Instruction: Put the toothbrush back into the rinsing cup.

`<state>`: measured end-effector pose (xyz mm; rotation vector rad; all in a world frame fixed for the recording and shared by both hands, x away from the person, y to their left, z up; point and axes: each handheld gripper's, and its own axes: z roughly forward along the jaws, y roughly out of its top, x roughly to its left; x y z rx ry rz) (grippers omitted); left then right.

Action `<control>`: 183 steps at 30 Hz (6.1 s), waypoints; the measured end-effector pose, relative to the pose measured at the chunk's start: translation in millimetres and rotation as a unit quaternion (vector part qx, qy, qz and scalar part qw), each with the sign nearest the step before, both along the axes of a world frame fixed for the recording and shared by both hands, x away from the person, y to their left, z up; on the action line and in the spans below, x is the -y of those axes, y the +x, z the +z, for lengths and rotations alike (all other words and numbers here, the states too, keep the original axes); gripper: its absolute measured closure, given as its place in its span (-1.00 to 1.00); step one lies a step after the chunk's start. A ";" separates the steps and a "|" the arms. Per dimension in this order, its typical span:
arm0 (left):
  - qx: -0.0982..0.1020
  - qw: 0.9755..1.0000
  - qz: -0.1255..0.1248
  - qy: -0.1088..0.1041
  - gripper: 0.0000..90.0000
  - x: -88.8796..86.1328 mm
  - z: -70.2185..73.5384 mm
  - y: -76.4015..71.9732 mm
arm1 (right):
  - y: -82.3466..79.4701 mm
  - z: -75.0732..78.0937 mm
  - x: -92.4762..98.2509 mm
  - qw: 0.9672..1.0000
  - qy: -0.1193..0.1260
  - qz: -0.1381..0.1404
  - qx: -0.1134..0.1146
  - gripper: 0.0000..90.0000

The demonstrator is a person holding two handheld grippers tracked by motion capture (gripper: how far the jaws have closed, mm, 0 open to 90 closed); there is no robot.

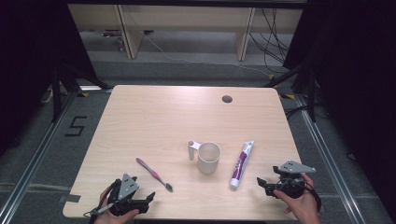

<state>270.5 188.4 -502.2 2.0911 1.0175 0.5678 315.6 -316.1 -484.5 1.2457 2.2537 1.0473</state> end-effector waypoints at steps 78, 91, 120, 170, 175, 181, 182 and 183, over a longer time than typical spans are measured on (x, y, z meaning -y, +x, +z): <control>-0.092 0.949 -0.235 0.190 -0.06 23.5 16.0 100.8 | 2.1 -3.6 -3.1 1.000 0.009 0.024 -0.012 -0.53; -0.143 0.943 -0.235 0.187 0.17 27.1 15.9 112.1 | 1.9 -2.5 -2.7 1.000 0.003 0.022 -0.003 -0.52; -0.257 0.925 -0.200 0.196 0.75 41.0 21.3 119.9 | 1.8 -3.3 -3.8 1.000 0.003 0.025 -0.003 -0.50; -0.033 0.994 -0.106 -0.017 0.77 17.9 75.2 118.7 | 1.1 -3.3 -3.5 0.999 0.021 0.018 -0.016 -0.49; 0.003 0.995 -0.078 -0.061 0.76 19.4 79.2 120.6 | 0.9 -3.1 -3.3 0.999 0.024 0.016 -0.017 -0.49; 0.024 0.994 -0.063 -0.085 0.76 23.9 81.7 121.6 | 1.2 -3.4 -2.9 0.999 0.024 0.015 -0.016 -0.49; 0.034 0.993 -0.060 -0.094 0.76 25.6 82.9 121.9 | 1.2 -3.5 -2.8 0.999 0.024 0.016 -0.015 -0.49; 0.034 0.993 -0.060 -0.094 0.76 25.6 82.9 121.9 | 1.2 -3.5 -2.8 0.999 0.024 0.016 -0.015 -0.49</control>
